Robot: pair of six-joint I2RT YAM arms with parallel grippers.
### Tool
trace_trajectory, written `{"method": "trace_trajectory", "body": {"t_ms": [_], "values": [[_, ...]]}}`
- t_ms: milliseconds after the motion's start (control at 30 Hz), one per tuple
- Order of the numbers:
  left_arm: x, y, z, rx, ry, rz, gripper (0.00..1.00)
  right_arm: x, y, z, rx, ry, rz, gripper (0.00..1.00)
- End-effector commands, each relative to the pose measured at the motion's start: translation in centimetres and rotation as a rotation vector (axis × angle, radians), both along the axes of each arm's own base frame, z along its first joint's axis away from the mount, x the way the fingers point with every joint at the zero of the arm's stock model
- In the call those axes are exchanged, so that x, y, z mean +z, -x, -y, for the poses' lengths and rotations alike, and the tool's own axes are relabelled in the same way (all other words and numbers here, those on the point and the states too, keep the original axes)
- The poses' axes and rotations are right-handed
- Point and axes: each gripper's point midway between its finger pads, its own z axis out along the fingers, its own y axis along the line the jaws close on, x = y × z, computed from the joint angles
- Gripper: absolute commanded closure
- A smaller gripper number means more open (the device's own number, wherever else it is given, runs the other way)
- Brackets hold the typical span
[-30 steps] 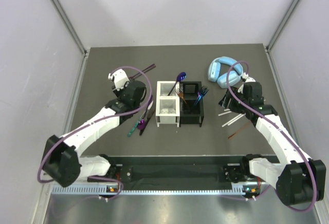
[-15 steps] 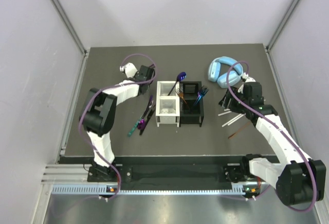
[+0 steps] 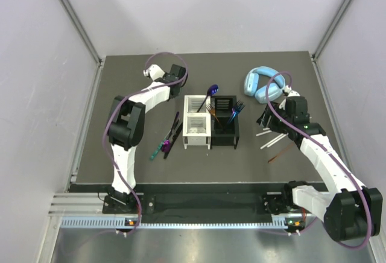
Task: Sort the eating utensils into containers
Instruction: Move the fork to the center of the board.
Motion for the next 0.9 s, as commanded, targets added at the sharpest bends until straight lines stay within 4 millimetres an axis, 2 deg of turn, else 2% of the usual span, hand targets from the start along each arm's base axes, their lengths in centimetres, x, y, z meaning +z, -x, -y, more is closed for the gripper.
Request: {"method": "trace_trajectory", "body": {"t_ms": [0,267,300,333,400,433,533,667,867], "values": [[0.5,-0.1,-1.0,0.106,0.002,-0.012,0.49,0.5,-0.6,0.3,-0.005,0.006,0.034,0.35],[0.6,-1.2,-1.1,0.212,0.054,0.035,0.46,0.3,-0.6,0.2,-0.001,0.002,0.026,0.35],[0.0,-1.3,-1.1,0.225,0.05,0.024,0.46,0.3,-0.6,0.2,-0.001,0.002,0.027,0.35],[0.8,-2.1,-0.9,0.237,0.063,0.045,0.45,0.3,-0.6,0.2,-0.001,0.002,0.027,0.35],[0.1,-2.1,-1.0,0.273,0.059,0.028,0.43,0.3,-0.5,0.2,0.0,0.001,0.026,0.35],[0.9,-2.8,-1.0,0.285,0.068,0.052,0.43,0.4,-0.5,0.1,0.002,0.001,0.029,0.35],[0.9,-3.5,-1.2,0.314,0.081,0.072,0.43,0.5,-0.5,0.1,0.004,0.002,0.029,0.35],[0.5,-3.6,-2.3,0.385,0.113,0.088,0.43,0.4,-0.4,0.1,0.006,0.002,0.025,0.35],[-0.5,-2.3,-3.8,0.456,0.112,0.042,0.42,0.1,-0.5,0.0,0.012,0.0,0.016,0.35]]}}
